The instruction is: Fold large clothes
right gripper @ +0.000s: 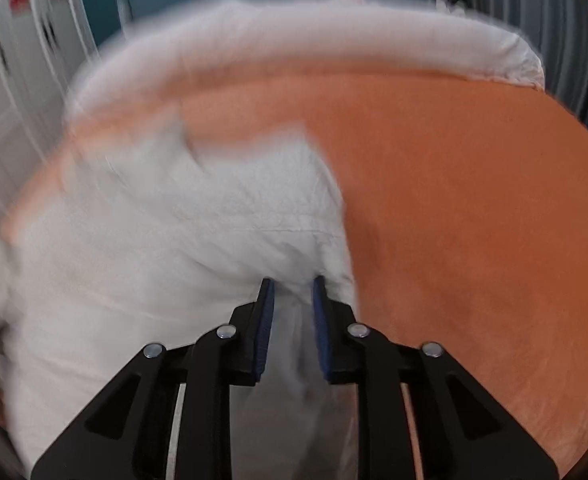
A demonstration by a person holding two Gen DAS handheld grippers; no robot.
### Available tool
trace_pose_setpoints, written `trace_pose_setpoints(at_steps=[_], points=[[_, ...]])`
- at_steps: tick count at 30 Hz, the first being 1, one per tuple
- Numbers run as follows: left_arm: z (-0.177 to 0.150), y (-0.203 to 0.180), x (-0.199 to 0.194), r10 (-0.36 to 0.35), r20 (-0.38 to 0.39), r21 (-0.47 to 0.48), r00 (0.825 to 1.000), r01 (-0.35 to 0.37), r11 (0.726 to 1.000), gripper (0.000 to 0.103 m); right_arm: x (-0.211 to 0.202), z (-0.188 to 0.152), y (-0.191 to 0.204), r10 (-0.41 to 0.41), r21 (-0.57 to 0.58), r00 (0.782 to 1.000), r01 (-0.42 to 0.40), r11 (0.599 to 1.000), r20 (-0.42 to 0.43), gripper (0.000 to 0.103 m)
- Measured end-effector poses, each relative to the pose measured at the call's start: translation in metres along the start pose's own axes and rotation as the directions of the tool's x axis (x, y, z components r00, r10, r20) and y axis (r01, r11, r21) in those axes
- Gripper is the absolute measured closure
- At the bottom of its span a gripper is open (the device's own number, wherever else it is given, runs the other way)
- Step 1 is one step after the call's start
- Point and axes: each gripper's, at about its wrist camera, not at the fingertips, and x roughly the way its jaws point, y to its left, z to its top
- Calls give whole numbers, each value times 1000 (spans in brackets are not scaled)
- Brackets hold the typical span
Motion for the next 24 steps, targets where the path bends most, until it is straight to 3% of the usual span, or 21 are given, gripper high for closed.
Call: trace_pose_setpoints(at_steps=[2, 4, 6, 7, 8, 10, 12, 15, 18, 20, 22, 24], points=[[-2, 7, -5, -33, 3, -29, 999, 33, 999, 75, -12, 5, -4, 0, 34, 1000, -1, 999, 16, 86], [0, 22, -20, -69, 11, -110, 998, 70, 991, 74, -30, 6, 1, -16, 42, 1000, 15, 999, 26, 83], [0, 42, -44, -78, 43, -190, 996, 85, 978, 68, -62, -2, 15, 18, 4, 998, -19, 1000, 67, 83], [-1, 57, -62, -81, 73, -226, 994, 96, 969, 62, -73, -7, 23, 18, -21, 996, -17, 1000, 83, 83], [-2, 72, -78, -67, 102, -252, 993, 91, 963, 48, -87, -17, 35, 30, -64, 995, -24, 998, 96, 82], [-4, 111, -107, 16, 150, -319, 989, 33, 947, 32, -106, -39, 56, 62, -130, 993, -49, 990, 96, 81], [-4, 150, -123, 87, 160, -378, 983, -20, 926, 31, -116, -58, 75, 100, -160, 992, -86, 983, 82, 81], [-7, 223, -135, 206, 130, -497, 970, -116, 860, 30, -122, -88, 105, 175, -177, 984, -165, 970, 40, 79], [-17, 299, -139, 276, 101, -649, 956, -147, 747, 30, -121, -123, 132, 191, -220, 982, -185, 958, 6, 71], [-22, 332, -138, 267, 113, -710, 957, -111, 696, 32, -119, -133, 144, 170, -253, 985, -161, 954, 15, 64], [-19, 346, -138, 259, 154, -730, 954, -67, 680, 34, -119, -142, 151, 135, -289, 990, -118, 950, 39, 63], [-6, 346, -134, 255, 157, -714, 954, -69, 697, 43, -117, -143, 148, 138, -283, 990, -122, 951, 40, 62]])
